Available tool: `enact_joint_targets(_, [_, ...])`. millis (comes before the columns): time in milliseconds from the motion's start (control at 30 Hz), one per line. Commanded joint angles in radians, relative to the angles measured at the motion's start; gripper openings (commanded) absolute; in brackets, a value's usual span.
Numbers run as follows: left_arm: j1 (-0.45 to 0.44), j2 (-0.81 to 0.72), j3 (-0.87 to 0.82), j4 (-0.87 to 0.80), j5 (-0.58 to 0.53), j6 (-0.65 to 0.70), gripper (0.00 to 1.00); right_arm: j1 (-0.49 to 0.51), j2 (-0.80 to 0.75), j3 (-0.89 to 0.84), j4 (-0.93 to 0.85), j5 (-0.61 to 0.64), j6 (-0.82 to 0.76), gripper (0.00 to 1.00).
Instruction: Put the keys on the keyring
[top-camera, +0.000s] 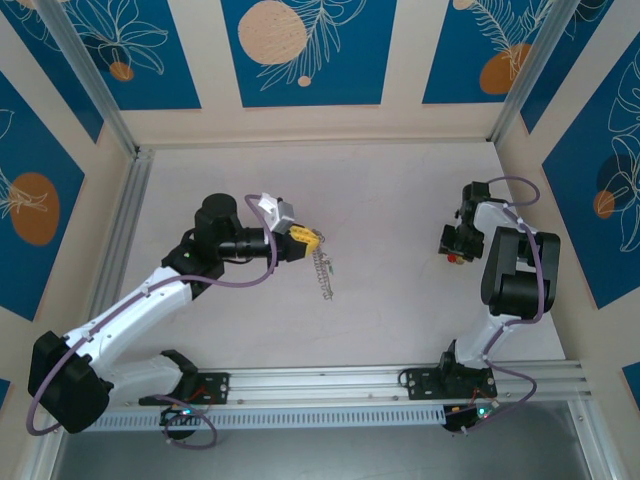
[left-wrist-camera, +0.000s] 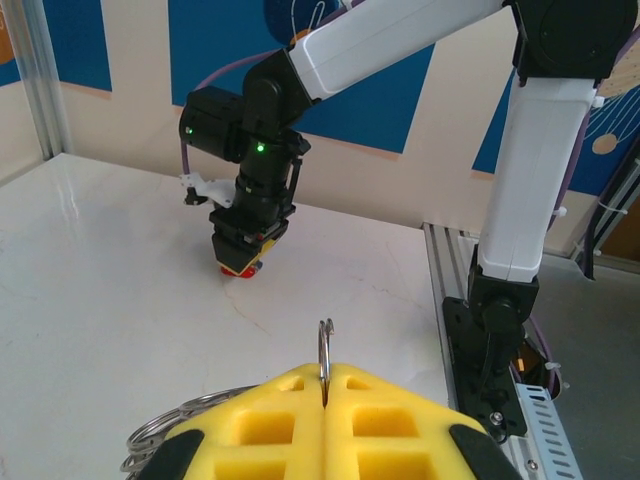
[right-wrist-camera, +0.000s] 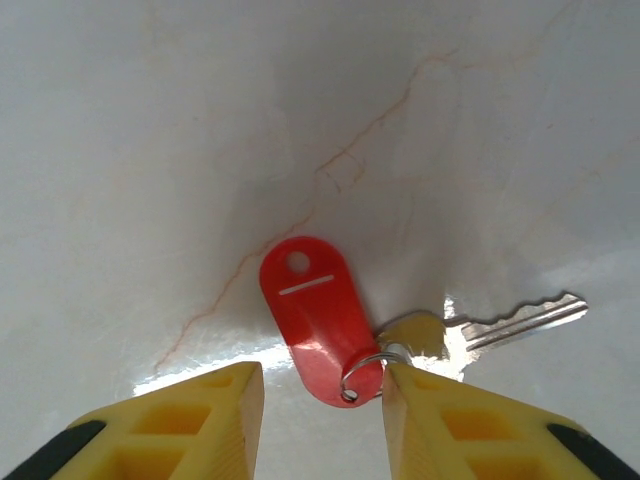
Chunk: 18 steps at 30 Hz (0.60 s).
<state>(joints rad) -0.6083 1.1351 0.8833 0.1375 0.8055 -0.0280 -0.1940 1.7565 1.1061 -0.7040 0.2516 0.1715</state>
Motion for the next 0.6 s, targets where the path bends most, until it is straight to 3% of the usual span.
enact_joint_targets(0, [0.012,-0.019,-0.008,0.065,0.044,-0.016,0.00,-0.007,0.015,-0.006,-0.012,0.004,-0.007,0.37])
enact_joint_targets(567, [0.014,-0.024,-0.017,0.089,0.059,-0.027,0.00,-0.041,0.061,-0.003,0.005,-0.018,-0.020,0.18])
